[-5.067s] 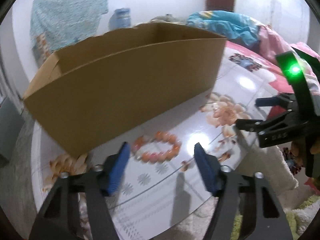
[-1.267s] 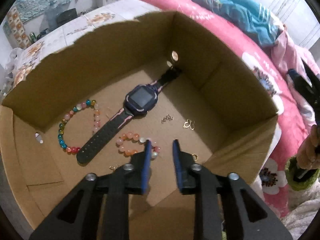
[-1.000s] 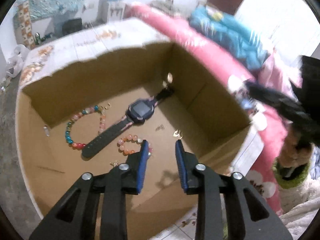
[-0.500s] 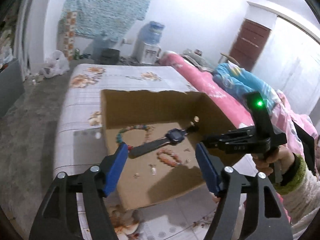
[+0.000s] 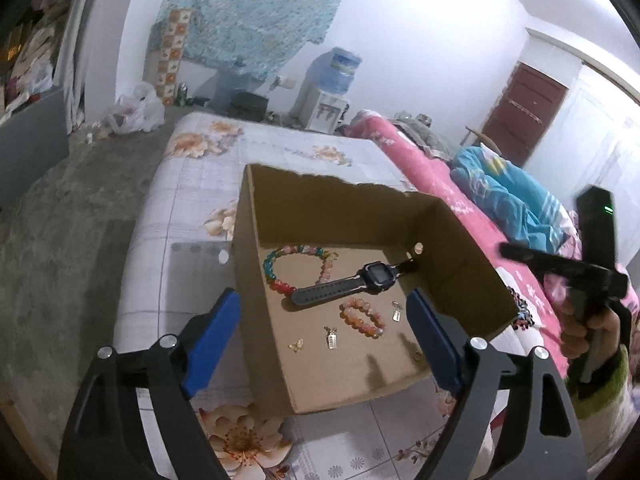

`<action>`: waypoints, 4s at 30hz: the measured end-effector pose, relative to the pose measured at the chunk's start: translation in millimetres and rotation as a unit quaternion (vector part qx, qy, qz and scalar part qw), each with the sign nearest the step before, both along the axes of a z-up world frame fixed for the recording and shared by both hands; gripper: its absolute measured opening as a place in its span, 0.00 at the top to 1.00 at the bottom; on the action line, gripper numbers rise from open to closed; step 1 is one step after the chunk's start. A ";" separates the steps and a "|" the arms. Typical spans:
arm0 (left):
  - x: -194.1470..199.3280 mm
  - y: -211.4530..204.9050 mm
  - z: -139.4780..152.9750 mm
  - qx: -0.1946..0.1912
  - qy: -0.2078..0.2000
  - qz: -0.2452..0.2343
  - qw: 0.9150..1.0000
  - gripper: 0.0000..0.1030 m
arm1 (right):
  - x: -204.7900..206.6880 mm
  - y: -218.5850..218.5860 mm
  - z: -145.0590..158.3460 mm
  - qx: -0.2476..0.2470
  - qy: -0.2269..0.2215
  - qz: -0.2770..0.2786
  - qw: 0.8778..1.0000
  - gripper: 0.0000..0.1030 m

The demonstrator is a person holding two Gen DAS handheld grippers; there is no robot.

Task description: Organize jewelry

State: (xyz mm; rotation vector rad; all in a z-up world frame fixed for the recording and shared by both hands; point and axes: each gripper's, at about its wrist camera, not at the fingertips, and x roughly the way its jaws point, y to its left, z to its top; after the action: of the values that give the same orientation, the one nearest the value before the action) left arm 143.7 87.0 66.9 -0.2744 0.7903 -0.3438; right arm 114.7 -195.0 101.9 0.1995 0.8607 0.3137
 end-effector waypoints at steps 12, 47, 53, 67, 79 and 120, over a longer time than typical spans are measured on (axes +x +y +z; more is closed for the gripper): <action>10.5 -15.7 -29.4 -0.022 0.064 -0.005 0.998 0.18 | -4.8 -36.6 -71.6 0.113 0.132 -0.027 0.984 0.57; -139.7 -78.7 18.5 0.047 -0.078 -0.039 0.995 0.05 | -160.9 -81.2 -37.7 0.033 0.006 -0.165 0.986 0.37; -156.7 -106.3 26.8 0.049 -0.085 -0.045 0.994 0.05 | -197.1 -66.4 -38.0 0.011 -0.013 -0.177 0.984 0.23; -165.4 -162.6 6.4 0.158 -0.072 0.009 0.985 0.05 | -208.9 -36.0 -41.2 -0.037 -0.009 -0.127 0.991 0.19; -154.7 -169.4 -13.2 0.191 -0.014 0.049 0.980 0.05 | -200.9 -14.4 -45.1 -0.069 -0.006 -0.098 0.993 0.19; -135.5 -154.0 -35.4 0.172 0.063 0.099 0.978 0.05 | -181.1 4.4 -60.1 -0.077 0.017 -0.072 0.994 0.19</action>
State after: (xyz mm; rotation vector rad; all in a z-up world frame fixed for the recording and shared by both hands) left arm 8.3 -67.0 31.5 -0.0486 0.9230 0.0009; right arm -66.4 -190.6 41.8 0.1229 0.8957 0.1090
